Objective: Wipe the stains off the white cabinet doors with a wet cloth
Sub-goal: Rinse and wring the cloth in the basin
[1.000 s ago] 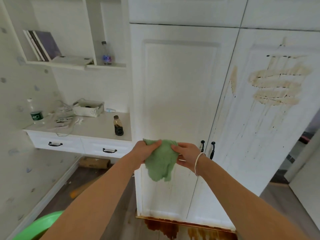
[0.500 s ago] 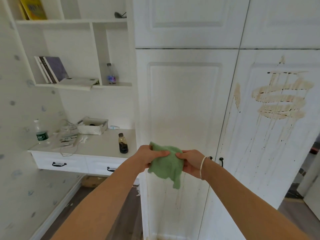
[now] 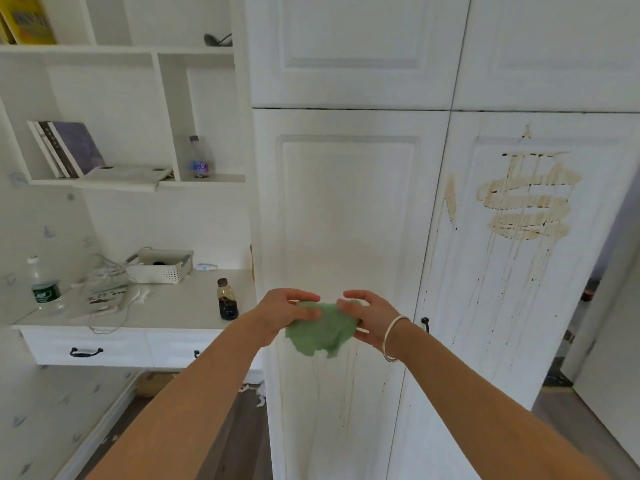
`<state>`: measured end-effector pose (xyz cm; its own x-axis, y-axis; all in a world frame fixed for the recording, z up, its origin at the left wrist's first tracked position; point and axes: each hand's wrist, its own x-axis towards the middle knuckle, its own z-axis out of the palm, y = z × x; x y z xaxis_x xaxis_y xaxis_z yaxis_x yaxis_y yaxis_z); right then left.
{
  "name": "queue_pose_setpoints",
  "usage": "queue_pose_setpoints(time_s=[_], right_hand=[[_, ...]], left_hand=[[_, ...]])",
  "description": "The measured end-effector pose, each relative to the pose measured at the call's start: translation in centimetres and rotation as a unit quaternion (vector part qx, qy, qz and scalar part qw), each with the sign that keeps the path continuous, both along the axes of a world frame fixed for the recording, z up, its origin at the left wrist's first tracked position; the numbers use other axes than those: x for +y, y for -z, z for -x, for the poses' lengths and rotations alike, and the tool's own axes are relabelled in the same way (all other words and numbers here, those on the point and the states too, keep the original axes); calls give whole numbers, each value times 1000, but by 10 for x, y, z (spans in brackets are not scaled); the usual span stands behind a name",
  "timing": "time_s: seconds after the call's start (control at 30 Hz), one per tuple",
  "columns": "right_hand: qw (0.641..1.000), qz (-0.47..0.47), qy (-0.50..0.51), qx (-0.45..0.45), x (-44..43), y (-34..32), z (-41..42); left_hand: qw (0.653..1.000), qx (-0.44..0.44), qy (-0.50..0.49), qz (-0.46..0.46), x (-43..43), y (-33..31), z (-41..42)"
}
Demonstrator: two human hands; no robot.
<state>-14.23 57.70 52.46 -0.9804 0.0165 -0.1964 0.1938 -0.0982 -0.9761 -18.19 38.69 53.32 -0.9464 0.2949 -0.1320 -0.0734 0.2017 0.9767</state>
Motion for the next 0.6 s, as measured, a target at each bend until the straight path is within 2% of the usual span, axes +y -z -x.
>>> queue_pose_setpoints(time_s=[0.03,0.1,0.2,0.23,0.3,0.37,0.4,0.47,0.5,0.53,0.6], right_hand=[[1000,-14,-9,17,3,1,0],[991,-125,-19,48,7,-2,0],[934,-352,8,65,21,-8,0],[912,-404,27,65,27,-10,-1],[892,-442,52,74,42,-7,-3],[906,-412,30,90,54,-2,-2],[928,-362,24,89,59,0,-2],[979,-188,55,58,59,0,-2],[992,-99,75,36,59,0,-1],[995,-37,91,21,58,2,1],[995,15,103,15,53,2,4]], left_hand=[[1000,12,13,12,3,-1,1],[998,39,36,39,11,-4,2],[990,81,29,107,24,-5,7],[983,107,22,148,28,-5,9],[966,145,20,212,37,-5,11],[968,142,25,207,44,-7,10],[973,130,29,190,49,-8,11],[980,113,37,160,53,-11,12],[984,100,45,142,57,-13,11],[988,86,51,119,61,-12,10],[996,57,45,55,71,-10,6]])
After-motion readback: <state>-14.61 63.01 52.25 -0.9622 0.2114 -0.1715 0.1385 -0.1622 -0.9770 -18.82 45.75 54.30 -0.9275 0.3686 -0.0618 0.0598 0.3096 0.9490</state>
